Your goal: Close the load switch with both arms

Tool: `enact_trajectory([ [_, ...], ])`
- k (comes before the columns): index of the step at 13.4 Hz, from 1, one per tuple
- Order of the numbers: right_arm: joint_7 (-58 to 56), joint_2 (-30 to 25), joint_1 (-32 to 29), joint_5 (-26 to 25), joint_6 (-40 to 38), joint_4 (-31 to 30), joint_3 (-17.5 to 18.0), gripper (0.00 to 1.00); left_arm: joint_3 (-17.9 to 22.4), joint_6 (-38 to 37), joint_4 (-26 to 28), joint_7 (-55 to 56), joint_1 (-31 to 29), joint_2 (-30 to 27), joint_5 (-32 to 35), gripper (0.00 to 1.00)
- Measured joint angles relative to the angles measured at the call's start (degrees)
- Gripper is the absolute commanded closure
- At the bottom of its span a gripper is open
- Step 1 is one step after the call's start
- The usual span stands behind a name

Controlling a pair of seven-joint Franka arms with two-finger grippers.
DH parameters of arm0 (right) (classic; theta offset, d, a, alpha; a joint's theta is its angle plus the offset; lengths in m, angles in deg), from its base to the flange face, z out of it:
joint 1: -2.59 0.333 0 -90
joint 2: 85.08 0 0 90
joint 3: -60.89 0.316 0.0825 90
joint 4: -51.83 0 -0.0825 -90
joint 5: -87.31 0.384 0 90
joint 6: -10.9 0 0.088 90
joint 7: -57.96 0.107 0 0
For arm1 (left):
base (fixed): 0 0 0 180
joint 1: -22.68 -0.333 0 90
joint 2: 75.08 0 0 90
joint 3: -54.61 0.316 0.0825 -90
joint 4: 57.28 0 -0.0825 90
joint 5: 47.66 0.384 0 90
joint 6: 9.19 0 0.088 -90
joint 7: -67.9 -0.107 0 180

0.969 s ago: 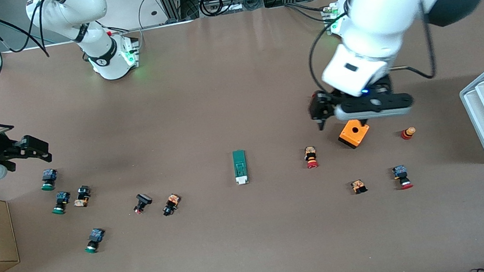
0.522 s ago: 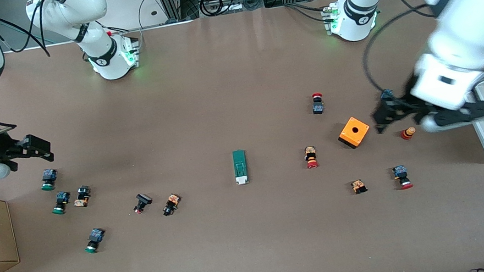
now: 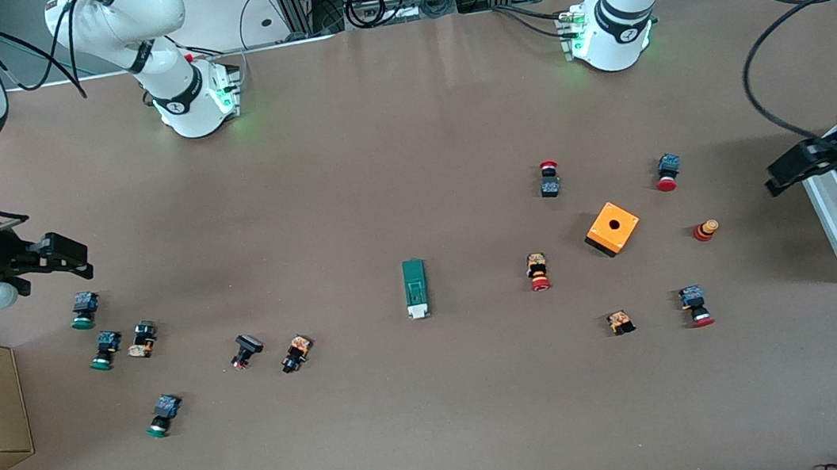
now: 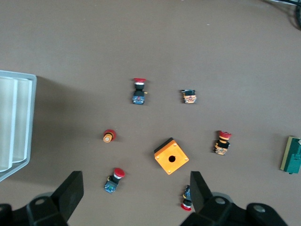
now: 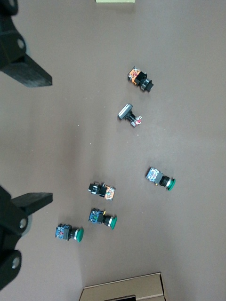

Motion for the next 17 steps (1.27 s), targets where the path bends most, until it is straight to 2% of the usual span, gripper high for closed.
enact_trajectory([
  [4,0.0,0.0,0.05,0.0,0.0,0.0,0.0,0.0,-0.11,-0.03,0.56,-0.33,-2.24,-0.25,-0.02,0.0],
  [8,-0.01,-0.02,0.14,0.0,0.0,0.0,0.09,0.0,-2.85,-0.03,0.8,-0.33,-4.31,-0.31,-0.01,0.0],
  [17,-0.02,-0.03,0.18,0.0,0.26,0.04,0.13,0.0,-3.29,-3.14,1.17,-0.37,-4.7,0.32,0.02,0.0],
])
